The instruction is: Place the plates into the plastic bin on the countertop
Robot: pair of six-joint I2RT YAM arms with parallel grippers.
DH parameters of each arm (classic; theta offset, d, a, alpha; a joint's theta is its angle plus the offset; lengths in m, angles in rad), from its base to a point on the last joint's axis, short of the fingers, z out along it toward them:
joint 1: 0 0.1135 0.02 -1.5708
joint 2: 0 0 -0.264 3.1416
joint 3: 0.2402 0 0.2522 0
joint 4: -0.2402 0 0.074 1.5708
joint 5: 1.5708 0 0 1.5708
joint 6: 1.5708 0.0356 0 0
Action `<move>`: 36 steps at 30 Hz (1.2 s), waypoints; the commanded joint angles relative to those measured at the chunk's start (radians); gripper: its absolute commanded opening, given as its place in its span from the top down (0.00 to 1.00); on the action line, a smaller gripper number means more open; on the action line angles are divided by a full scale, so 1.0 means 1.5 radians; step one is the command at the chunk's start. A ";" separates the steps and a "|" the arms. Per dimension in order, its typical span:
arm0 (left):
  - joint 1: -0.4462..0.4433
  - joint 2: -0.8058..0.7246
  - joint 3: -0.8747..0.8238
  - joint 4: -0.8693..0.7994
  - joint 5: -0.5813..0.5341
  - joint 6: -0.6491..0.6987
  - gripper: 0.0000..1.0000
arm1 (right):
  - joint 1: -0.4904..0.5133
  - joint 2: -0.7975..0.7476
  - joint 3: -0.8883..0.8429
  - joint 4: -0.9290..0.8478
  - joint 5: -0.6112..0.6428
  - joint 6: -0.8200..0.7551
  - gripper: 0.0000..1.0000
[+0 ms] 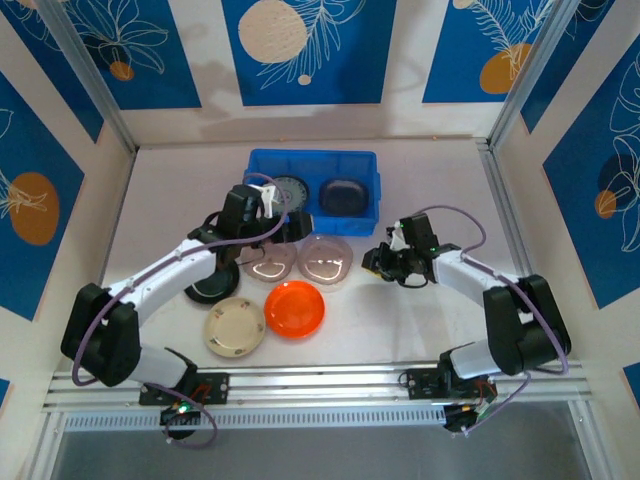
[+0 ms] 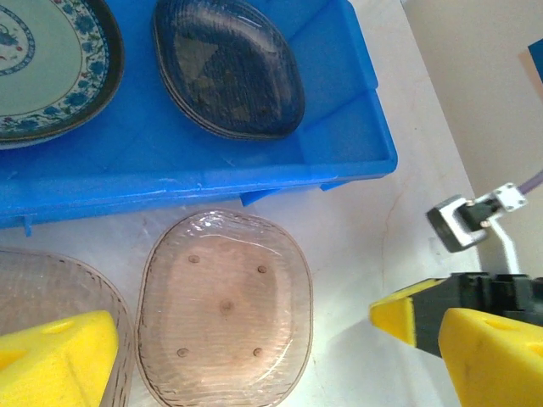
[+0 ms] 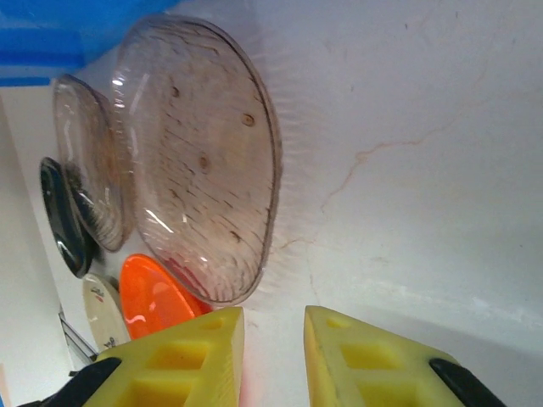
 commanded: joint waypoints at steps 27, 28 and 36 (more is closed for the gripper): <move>0.001 0.034 -0.013 0.048 0.023 -0.012 0.04 | 0.048 0.210 0.110 0.053 -0.042 0.009 0.73; 0.002 0.035 -0.013 0.048 0.023 -0.012 0.04 | 0.048 0.215 0.110 0.054 -0.043 0.010 0.73; 0.005 0.035 -0.013 0.048 0.021 -0.006 0.05 | 0.049 0.235 0.120 0.044 -0.043 0.012 0.78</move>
